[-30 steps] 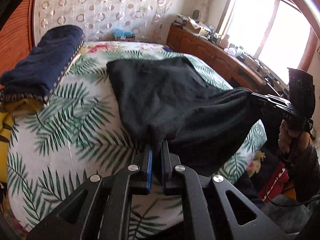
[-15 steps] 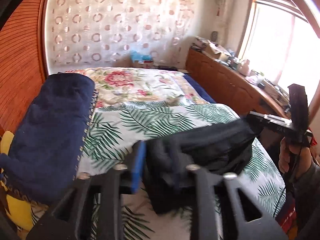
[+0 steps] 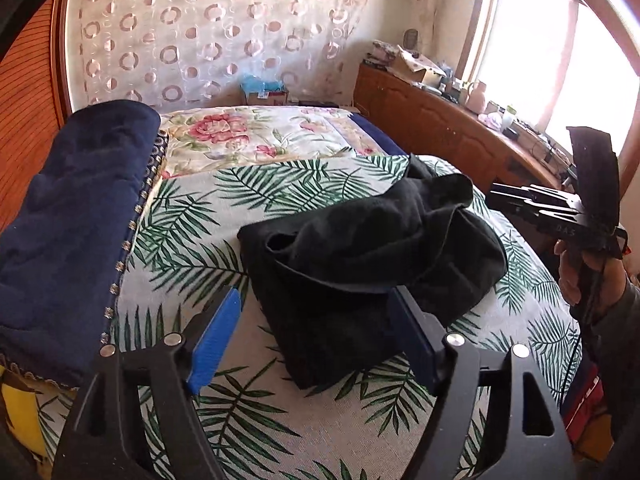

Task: Fold small clothes

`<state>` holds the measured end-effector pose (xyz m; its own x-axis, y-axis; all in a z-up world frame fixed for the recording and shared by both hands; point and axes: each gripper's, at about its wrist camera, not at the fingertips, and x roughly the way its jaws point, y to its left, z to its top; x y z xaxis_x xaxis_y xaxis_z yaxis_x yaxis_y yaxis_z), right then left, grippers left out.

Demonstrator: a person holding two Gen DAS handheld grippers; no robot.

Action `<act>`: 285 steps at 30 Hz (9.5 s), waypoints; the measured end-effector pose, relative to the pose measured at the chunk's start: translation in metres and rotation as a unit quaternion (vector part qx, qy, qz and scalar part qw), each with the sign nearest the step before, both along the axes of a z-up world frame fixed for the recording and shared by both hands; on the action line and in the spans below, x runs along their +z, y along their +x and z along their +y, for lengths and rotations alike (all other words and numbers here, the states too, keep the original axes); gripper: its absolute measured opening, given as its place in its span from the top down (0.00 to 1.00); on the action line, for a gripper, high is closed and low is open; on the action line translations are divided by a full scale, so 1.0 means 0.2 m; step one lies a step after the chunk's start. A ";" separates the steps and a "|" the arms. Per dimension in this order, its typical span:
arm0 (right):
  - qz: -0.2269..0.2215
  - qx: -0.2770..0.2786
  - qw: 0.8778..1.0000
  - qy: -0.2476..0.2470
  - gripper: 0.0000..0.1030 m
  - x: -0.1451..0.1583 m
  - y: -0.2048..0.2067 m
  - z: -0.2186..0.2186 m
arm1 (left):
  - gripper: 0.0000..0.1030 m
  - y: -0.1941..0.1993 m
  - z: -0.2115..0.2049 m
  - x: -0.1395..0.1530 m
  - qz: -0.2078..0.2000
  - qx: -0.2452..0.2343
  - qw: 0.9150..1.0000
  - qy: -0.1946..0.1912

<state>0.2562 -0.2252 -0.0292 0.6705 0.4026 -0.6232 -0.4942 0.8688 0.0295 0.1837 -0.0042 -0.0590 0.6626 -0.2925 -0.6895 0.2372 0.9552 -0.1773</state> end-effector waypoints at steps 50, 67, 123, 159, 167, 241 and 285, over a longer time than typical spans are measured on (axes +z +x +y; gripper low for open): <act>0.033 0.062 0.996 0.059 0.64 -0.07 0.46 -0.12 | 0.35 0.34 0.18 -0.03 -0.008 -0.011 0.998 -0.059; -0.038 0.017 0.999 0.025 0.96 0.02 0.50 -0.12 | 0.49 0.40 0.10 -0.09 -0.006 -0.041 0.998 -0.048; 0.065 0.068 0.995 0.012 0.80 -0.11 0.50 0.01 | 0.73 0.48 0.04 -0.24 0.066 -0.036 0.996 -0.048; -0.090 0.258 0.961 -0.033 0.67 0.45 1.01 1.75 | 0.83 -0.22 0.99 0.10 -0.067 0.263 0.960 -0.070; -0.089 0.223 0.971 -0.010 0.60 0.42 1.03 1.61 | 0.53 -0.22 1.00 0.14 -0.081 0.286 0.953 -0.050; -0.174 -0.114 0.974 0.084 0.25 0.39 -1.27 0.15 | 0.18 -0.70 -0.20 0.62 -0.183 0.126 0.974 0.050; -0.169 -0.107 0.976 0.085 0.25 0.41 -1.17 0.01 | 0.18 -0.72 -0.15 0.62 -0.185 0.137 0.972 0.053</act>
